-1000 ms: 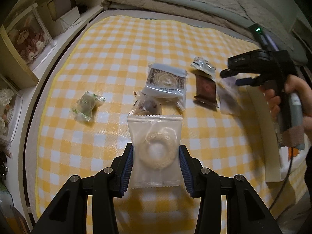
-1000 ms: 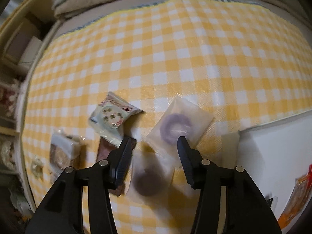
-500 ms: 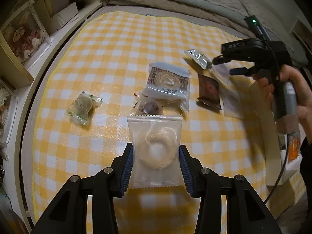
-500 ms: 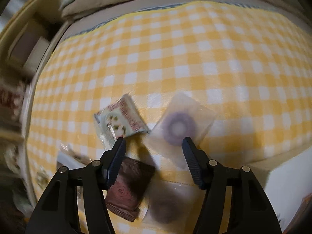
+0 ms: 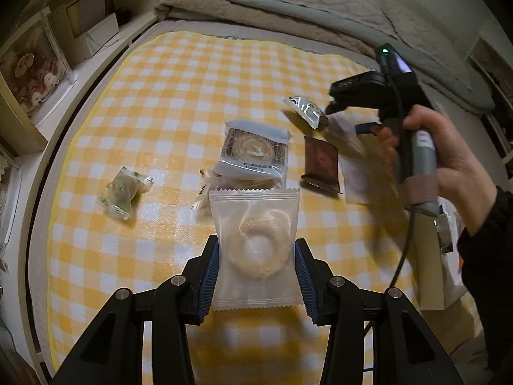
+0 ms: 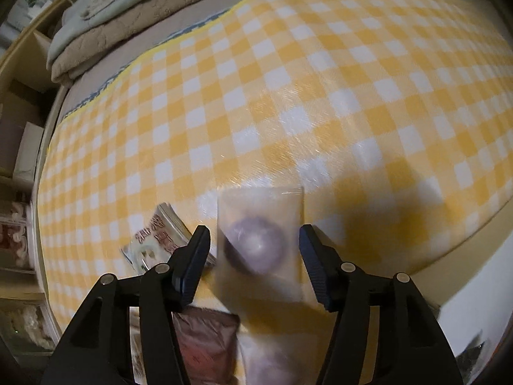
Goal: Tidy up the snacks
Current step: 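Lift both packets off the cloth and carry them toward the white tray, then lower both packets into the white tray and open both tools, then move both tools back over the remaining snacks on the cloth, then grasp the clear deer-print cake packet with the left tool while the right tool grasps a purple ring packet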
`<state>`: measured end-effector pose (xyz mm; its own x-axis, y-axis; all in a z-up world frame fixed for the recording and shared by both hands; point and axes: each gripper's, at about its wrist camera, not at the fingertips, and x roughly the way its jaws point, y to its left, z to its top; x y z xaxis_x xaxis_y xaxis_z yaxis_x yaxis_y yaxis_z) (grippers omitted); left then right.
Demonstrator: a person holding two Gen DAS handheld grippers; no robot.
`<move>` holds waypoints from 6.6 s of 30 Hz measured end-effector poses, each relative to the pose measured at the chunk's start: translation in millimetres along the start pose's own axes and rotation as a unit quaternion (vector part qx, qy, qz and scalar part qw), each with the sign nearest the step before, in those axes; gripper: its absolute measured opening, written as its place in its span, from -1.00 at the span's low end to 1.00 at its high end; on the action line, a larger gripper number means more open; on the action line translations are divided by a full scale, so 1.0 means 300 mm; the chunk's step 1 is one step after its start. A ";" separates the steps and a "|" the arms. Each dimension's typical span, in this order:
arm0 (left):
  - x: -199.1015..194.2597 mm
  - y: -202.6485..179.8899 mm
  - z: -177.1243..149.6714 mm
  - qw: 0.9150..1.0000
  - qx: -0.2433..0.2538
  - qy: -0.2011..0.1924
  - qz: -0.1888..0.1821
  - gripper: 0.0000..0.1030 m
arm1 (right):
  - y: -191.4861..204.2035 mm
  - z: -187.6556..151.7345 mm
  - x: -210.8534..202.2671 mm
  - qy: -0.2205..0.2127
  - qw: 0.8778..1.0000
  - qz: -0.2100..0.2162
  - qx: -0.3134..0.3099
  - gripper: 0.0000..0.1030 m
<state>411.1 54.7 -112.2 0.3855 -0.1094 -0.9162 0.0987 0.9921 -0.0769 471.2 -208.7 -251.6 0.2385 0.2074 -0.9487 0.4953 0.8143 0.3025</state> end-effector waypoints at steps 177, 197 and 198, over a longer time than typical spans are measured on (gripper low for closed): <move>0.519 -0.093 0.405 0.992 0.072 0.067 0.077 0.54 | 0.091 -0.380 0.020 0.042 0.983 -0.086 -0.157 -0.04; 0.273 -0.108 0.418 0.997 0.024 -0.027 0.069 0.22 | 0.114 -0.388 -0.283 -0.045 0.982 -0.048 -0.180 -0.11; 0.244 -0.119 0.409 0.997 0.021 -0.036 0.067 0.22 | 0.113 -0.388 -0.312 -0.053 0.981 -0.044 -0.180 -0.11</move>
<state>548.5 3.7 -128.3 0.4627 0.0194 -0.8863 0.0789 0.9949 0.0630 368.4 -137.4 -163.2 0.3021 0.0851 -0.9495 0.1956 0.9693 0.1491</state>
